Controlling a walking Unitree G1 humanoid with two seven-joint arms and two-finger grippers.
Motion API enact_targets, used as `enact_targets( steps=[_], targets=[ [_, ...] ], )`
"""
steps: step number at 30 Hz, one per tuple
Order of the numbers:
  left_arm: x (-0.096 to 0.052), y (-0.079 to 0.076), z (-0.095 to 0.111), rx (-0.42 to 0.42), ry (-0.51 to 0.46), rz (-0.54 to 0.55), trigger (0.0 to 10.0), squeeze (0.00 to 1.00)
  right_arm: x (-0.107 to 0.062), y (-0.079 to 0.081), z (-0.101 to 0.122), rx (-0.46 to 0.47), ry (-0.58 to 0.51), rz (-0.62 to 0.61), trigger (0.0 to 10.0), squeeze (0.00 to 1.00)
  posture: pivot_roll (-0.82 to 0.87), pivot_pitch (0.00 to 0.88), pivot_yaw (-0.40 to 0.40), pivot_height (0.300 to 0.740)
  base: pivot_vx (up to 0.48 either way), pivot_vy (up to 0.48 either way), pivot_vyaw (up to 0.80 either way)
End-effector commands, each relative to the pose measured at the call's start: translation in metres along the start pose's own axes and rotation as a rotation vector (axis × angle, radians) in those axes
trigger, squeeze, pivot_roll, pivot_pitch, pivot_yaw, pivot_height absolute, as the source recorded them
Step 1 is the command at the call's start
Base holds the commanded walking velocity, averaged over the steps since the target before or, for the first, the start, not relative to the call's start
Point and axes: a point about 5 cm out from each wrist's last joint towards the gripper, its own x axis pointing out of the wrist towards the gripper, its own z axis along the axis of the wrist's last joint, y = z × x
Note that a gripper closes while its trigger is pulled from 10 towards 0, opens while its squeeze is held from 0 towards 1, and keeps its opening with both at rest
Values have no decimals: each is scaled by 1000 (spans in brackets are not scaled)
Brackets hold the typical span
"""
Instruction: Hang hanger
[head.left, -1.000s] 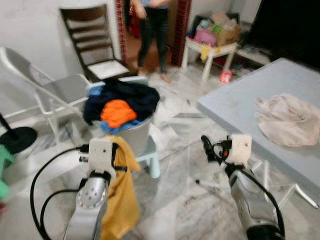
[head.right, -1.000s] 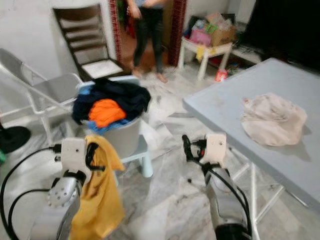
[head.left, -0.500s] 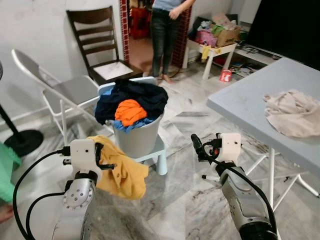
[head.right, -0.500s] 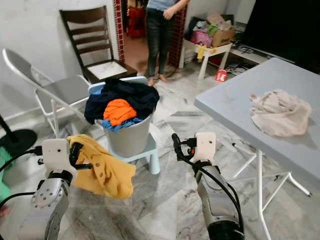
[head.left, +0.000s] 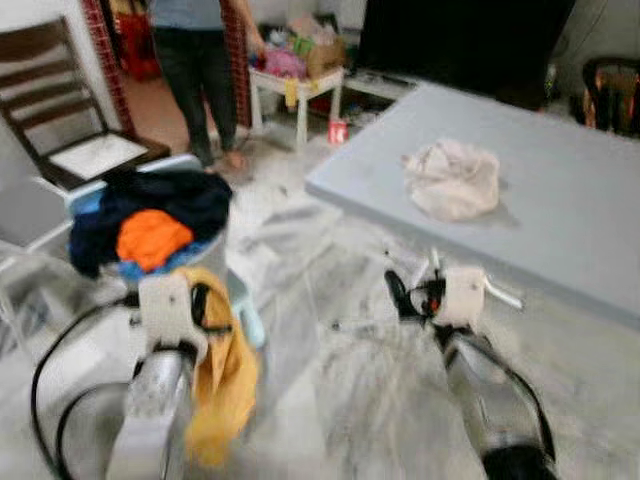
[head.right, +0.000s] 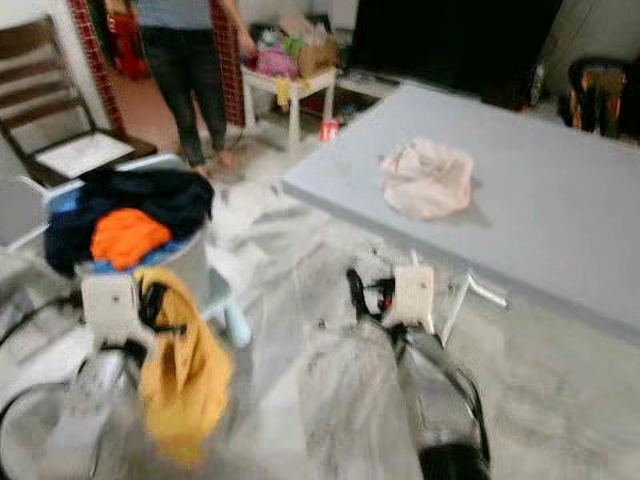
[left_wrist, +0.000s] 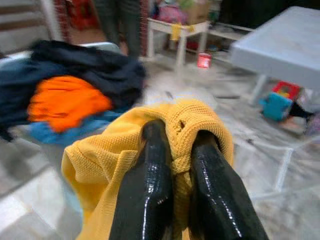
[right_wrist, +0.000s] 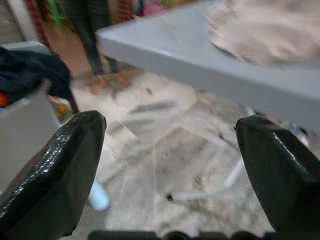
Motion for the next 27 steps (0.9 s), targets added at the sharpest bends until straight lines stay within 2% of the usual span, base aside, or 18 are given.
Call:
enact_targets(
  steps=[1,27],
  targets=[
    [2,2,12,-5,-54,-9,10000,0,3,1,6,0,-21,-3,10000,0,44,0,-29,740,247,0,-800],
    [1,-7,6,-24,-16,-65,10000,0,1,1,4,2,-19,-6,10000,0,46,0,-24,740,249,0,-800]
  ],
)
